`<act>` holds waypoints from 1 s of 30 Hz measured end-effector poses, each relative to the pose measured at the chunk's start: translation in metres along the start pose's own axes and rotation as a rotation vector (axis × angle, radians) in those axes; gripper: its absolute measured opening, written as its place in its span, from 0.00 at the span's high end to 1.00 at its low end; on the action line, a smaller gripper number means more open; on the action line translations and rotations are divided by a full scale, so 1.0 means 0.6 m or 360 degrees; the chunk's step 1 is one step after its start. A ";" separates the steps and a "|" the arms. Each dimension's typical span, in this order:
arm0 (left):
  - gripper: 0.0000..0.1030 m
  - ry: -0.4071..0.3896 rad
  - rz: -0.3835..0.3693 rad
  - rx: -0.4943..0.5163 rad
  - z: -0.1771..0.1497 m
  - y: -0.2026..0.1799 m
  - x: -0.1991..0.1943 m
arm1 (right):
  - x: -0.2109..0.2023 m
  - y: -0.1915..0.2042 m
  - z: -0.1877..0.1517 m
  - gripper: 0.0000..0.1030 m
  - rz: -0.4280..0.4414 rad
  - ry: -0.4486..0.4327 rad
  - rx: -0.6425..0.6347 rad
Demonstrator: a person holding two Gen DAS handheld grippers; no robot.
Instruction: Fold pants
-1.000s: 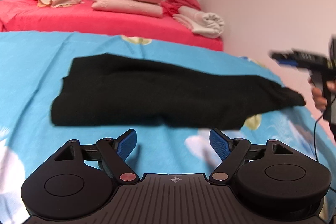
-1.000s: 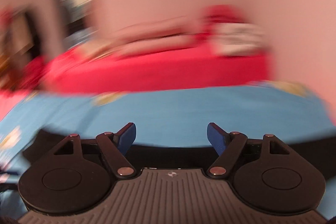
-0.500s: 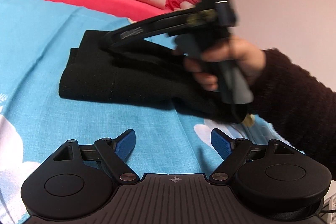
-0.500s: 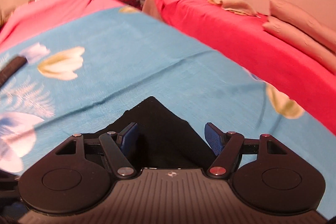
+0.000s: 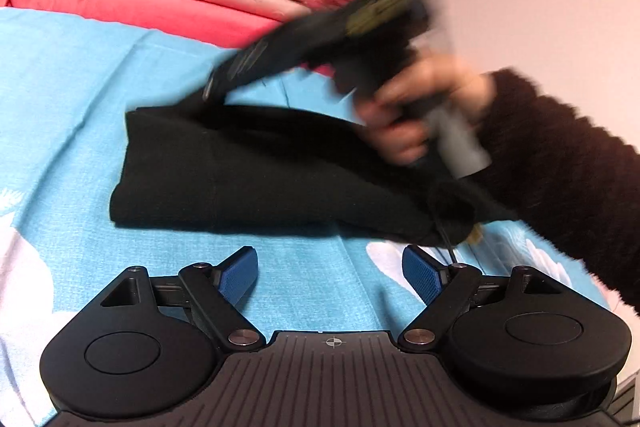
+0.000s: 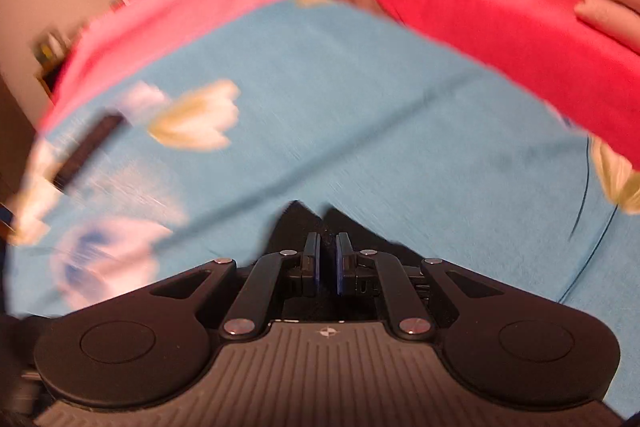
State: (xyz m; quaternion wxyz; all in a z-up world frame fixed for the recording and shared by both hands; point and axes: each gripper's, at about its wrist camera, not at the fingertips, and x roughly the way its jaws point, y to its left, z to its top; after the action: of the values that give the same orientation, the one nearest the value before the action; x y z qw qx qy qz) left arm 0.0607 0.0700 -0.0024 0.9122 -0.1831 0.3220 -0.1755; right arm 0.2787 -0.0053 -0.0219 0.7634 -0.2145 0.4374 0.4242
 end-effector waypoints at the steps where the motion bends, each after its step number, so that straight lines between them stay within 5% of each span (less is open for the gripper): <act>1: 0.00 0.0002 0.0002 -0.0012 0.000 0.003 0.000 | 0.021 0.000 -0.003 0.90 -0.0050 0.0022 -0.0033; 5: 0.00 0.0017 -0.0004 -0.0045 0.001 0.009 0.001 | 0.026 -0.015 0.015 0.98 0.0011 -0.0128 0.0103; 9: 0.00 0.0011 0.0017 -0.0051 0.003 0.012 0.001 | 0.047 0.006 0.016 0.97 -0.0108 -0.0040 0.0012; 15: 0.00 0.0011 0.0071 -0.0086 0.010 0.012 0.003 | -0.134 -0.002 0.004 0.60 -0.0199 -0.0293 0.0120; 20: 0.00 -0.0030 0.0152 -0.0016 0.032 0.001 -0.026 | -0.324 -0.025 -0.103 0.28 -0.0325 -0.0486 0.0318; 23: 0.00 -0.0053 0.0168 0.0063 0.063 -0.008 -0.045 | -0.393 -0.031 -0.197 0.24 -0.0281 -0.0527 0.0479; 30: 0.00 0.0050 0.0188 0.0075 0.161 -0.004 0.043 | -0.354 0.003 -0.387 0.23 -0.0212 -0.0424 0.0734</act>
State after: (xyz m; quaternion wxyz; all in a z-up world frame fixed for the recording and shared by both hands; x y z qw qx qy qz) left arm 0.1421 0.0780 0.0555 0.9199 -0.1394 0.3422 -0.1317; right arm 0.1099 -0.2641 0.0368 0.8691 -0.0055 0.4030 0.2867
